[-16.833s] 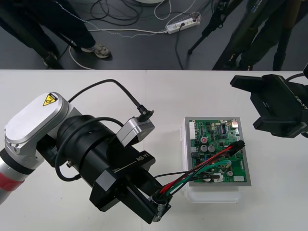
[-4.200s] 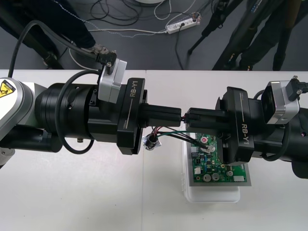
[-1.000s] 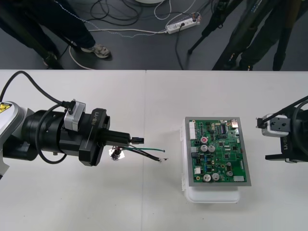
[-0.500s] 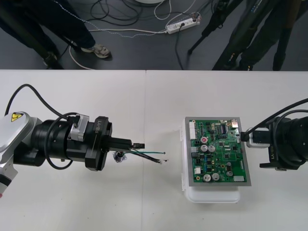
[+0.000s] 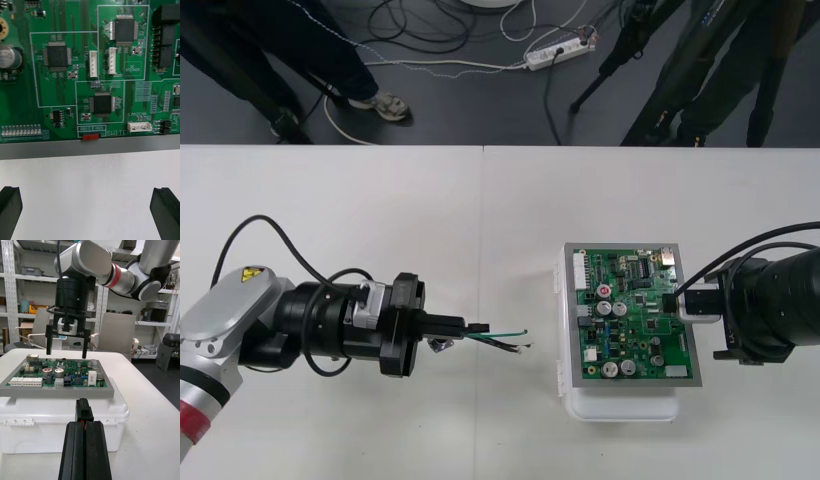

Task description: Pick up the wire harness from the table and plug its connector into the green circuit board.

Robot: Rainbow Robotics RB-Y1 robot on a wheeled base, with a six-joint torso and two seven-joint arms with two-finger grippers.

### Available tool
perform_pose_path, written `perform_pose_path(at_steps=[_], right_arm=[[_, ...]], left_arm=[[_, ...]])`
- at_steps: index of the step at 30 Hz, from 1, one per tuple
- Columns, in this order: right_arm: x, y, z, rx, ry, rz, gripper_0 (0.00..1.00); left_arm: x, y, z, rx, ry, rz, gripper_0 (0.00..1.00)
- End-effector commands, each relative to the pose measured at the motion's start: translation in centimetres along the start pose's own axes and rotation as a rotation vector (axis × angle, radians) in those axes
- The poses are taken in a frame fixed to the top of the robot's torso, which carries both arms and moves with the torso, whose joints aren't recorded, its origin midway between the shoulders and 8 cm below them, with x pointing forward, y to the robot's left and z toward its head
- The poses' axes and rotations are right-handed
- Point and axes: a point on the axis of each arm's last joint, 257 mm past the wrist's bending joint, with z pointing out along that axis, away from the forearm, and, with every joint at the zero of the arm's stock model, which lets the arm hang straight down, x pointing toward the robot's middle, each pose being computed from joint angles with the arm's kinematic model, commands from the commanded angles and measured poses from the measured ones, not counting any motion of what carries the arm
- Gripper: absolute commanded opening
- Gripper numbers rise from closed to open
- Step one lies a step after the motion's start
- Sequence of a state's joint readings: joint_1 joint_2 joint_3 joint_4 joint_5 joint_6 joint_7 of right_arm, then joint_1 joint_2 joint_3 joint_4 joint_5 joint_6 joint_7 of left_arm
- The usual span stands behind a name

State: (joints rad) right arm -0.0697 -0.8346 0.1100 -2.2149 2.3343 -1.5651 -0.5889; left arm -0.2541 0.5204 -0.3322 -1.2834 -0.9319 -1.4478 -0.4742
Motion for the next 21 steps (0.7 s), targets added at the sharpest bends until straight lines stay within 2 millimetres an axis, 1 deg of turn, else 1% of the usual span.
perform_pose_path(at_steps=[1,4,9,17,21], right_arm=[[-0.8,-1.5,-0.8,0.047,0.022,-0.020,1.00],[-1.2,-1.7,-0.4,0.055,0.031,-0.032,1.00],[-1.4,-2.0,-0.3,0.070,0.036,-0.027,1.00],[-2.3,-1.9,0.5,0.076,0.049,-0.046,1.00],[-2.4,-1.4,0.9,0.069,0.058,-0.047,1.00]], left_arm=[[0.2,-1.4,2.2,0.068,-0.056,0.015,0.00],[1.2,-1.4,2.7,0.066,-0.057,0.019,0.00],[1.9,-1.3,3.3,0.064,-0.059,0.005,0.00],[1.5,-0.4,4.2,0.066,-0.071,0.021,0.00],[1.8,0.1,4.6,0.072,-0.063,0.015,0.00]])
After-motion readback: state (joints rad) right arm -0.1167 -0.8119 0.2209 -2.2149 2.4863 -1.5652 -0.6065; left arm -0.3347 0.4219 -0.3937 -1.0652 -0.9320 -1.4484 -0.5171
